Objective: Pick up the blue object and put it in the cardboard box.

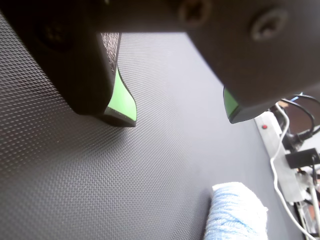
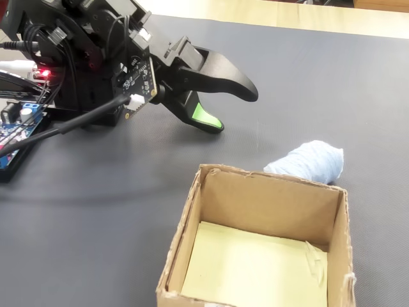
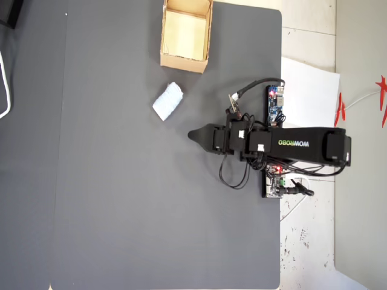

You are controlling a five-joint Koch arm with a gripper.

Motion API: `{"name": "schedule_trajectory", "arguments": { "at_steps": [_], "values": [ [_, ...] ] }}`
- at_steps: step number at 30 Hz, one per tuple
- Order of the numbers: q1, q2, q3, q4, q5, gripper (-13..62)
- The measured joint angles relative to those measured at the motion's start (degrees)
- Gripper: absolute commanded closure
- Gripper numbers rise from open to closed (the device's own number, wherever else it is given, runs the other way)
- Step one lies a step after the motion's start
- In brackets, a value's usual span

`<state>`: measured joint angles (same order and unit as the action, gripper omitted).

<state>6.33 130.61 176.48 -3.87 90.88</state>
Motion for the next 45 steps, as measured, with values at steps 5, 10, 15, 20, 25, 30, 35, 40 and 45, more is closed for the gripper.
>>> {"name": "schedule_trajectory", "arguments": {
  "at_steps": [5, 10, 15, 20, 25, 30, 35, 40, 45],
  "values": [
    [-0.88, 0.0, 0.0, 0.09, 0.79, 14.8],
    [-0.88, 0.0, 0.0, 0.09, 0.79, 14.8],
    [-0.88, 0.0, 0.0, 0.09, 0.79, 14.8],
    [-0.88, 0.0, 0.0, 0.09, 0.79, 14.8],
    [-0.97, 0.0, 0.0, 0.09, 0.79, 14.9],
    [-0.97, 0.0, 0.0, 0.09, 0.79, 14.9],
    [-0.97, 0.0, 0.0, 0.09, 0.79, 14.9],
    [-0.97, 0.0, 0.0, 0.09, 0.79, 14.9],
    [-0.97, 0.0, 0.0, 0.09, 0.79, 14.9]
  ]
}}
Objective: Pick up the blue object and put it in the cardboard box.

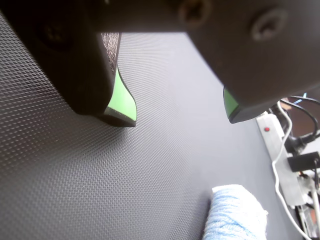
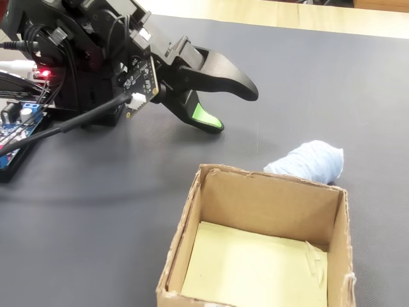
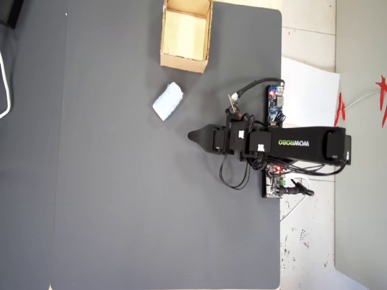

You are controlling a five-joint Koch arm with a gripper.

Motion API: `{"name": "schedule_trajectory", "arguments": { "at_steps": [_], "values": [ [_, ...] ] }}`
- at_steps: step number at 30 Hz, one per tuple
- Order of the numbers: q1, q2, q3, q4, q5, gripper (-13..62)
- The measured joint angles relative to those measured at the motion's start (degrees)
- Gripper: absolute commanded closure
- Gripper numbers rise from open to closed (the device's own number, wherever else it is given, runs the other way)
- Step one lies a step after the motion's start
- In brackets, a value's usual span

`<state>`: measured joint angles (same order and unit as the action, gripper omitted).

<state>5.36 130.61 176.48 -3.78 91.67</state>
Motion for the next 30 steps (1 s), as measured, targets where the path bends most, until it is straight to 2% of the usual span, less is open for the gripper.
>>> {"name": "schedule_trajectory", "arguments": {
  "at_steps": [17, 26, 30],
  "values": [
    [0.0, 0.0, 0.0, -0.62, -0.18, 14.8],
    [0.44, 0.0, -2.99, 0.35, -9.84, 14.8],
    [1.41, -0.09, -12.83, 4.04, -12.92, 14.9]
  ]
}}
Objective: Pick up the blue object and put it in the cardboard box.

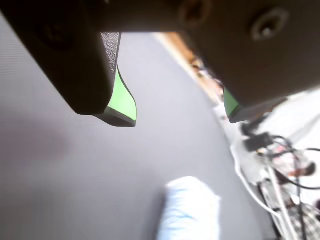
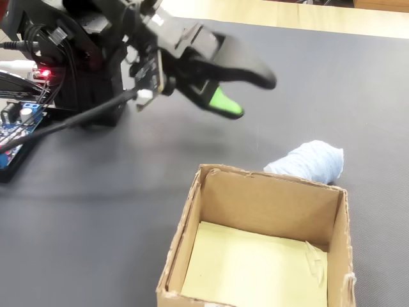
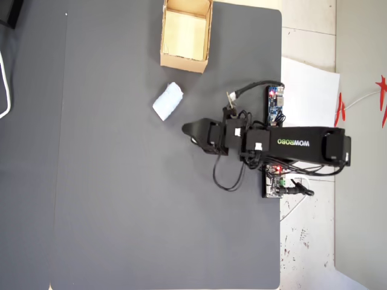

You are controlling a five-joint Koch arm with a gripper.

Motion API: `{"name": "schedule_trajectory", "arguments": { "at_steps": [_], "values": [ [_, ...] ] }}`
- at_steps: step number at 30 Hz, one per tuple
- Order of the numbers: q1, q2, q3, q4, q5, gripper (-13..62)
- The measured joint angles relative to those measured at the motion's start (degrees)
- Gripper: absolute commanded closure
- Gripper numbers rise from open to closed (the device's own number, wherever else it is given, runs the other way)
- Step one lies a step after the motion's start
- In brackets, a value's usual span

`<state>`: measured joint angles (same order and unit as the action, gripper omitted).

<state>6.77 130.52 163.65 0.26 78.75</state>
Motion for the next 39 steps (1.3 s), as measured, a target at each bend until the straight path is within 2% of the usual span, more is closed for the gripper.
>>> {"name": "schedule_trajectory", "arguments": {
  "at_steps": [4, 8, 16, 39],
  "values": [
    [0.44, -1.23, -8.0, 10.99, -3.6, 14.9],
    [1.41, -4.75, -12.57, 12.92, -4.31, 15.6],
    [6.24, -20.48, -31.73, 28.39, -4.75, 15.6],
    [12.74, -44.74, -43.51, 30.32, -5.54, 15.7]
  ]
}}
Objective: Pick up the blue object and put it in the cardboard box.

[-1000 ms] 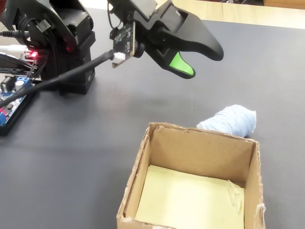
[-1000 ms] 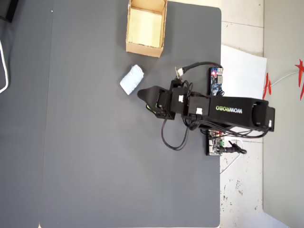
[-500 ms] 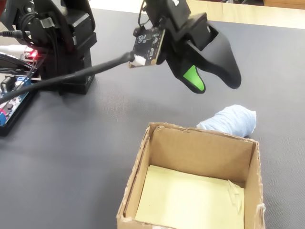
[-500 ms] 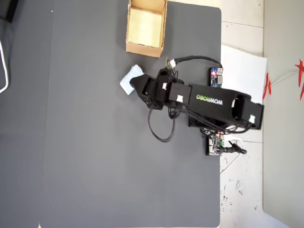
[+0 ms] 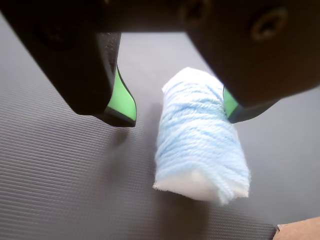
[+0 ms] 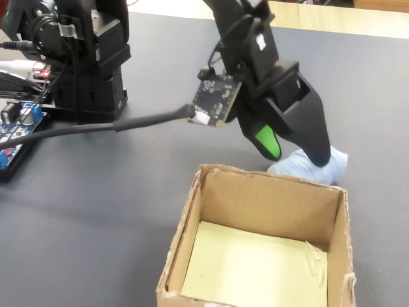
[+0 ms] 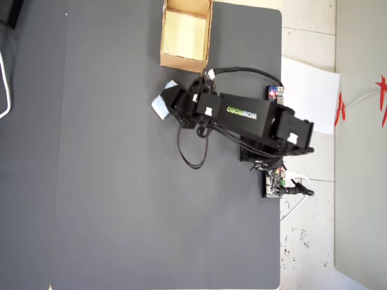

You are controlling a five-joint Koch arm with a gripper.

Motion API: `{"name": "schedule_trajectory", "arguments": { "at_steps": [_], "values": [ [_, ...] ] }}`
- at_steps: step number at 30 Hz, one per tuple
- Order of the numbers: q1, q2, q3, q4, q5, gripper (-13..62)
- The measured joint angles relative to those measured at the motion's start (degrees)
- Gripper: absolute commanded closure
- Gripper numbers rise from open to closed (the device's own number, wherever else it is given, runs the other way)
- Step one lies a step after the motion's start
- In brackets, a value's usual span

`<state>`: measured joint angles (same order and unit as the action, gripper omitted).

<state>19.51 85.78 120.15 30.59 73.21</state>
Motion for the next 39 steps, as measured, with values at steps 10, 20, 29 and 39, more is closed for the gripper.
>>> {"name": "schedule_trajectory", "arguments": {
  "at_steps": [10, 20, 29, 39],
  "values": [
    [0.62, -6.42, -5.36, -0.26, -0.26, 23.7],
    [0.97, -6.15, -2.9, -9.23, -0.18, 39.6],
    [0.09, 0.97, 6.94, -25.75, 6.24, 39.5],
    [0.44, 16.61, 8.61, -26.63, 6.86, 39.5]
  ]
}}
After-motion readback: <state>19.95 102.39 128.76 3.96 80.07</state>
